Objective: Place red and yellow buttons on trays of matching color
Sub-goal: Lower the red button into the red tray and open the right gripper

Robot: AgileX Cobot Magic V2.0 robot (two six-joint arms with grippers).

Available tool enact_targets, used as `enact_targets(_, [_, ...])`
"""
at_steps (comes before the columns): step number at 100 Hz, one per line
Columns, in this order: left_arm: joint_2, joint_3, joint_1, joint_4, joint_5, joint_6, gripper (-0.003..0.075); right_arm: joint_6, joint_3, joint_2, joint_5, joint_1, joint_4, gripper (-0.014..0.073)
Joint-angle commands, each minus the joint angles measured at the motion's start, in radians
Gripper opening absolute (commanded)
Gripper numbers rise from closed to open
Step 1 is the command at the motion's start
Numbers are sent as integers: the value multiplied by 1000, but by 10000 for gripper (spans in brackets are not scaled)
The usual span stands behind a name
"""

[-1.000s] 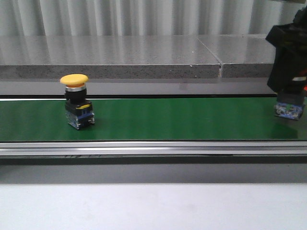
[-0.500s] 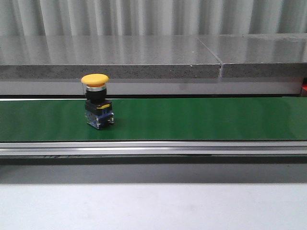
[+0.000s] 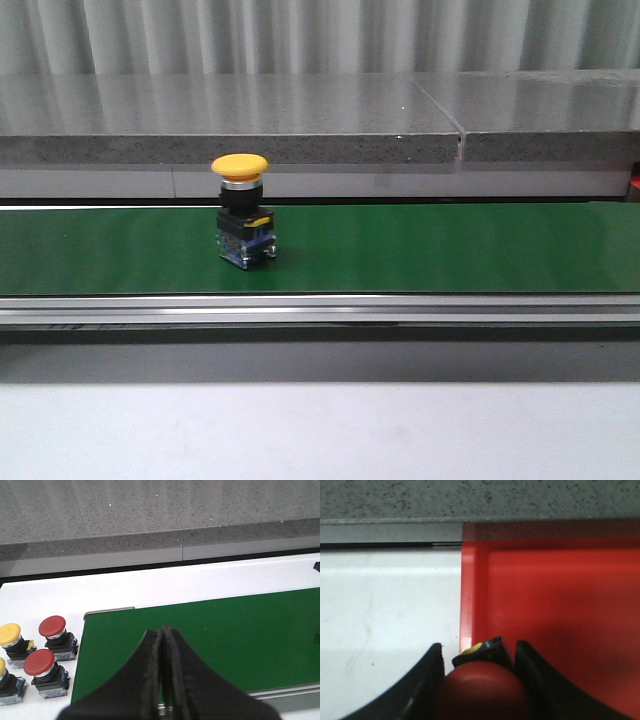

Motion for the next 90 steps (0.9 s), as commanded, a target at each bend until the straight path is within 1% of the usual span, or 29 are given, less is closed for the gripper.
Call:
enact_targets(1, [1,-25,-9,-16,-75,3,-20,15,-67,-20,-22,-17,14,124])
enact_targets(18, [1,-25,-9,-16,-75,3,-20,16,-73,12,-38,-35,5,124])
enact_targets(90, [1,-25,-9,-18,-69,3,-20,16,-73,97,-46,-36,-25,124])
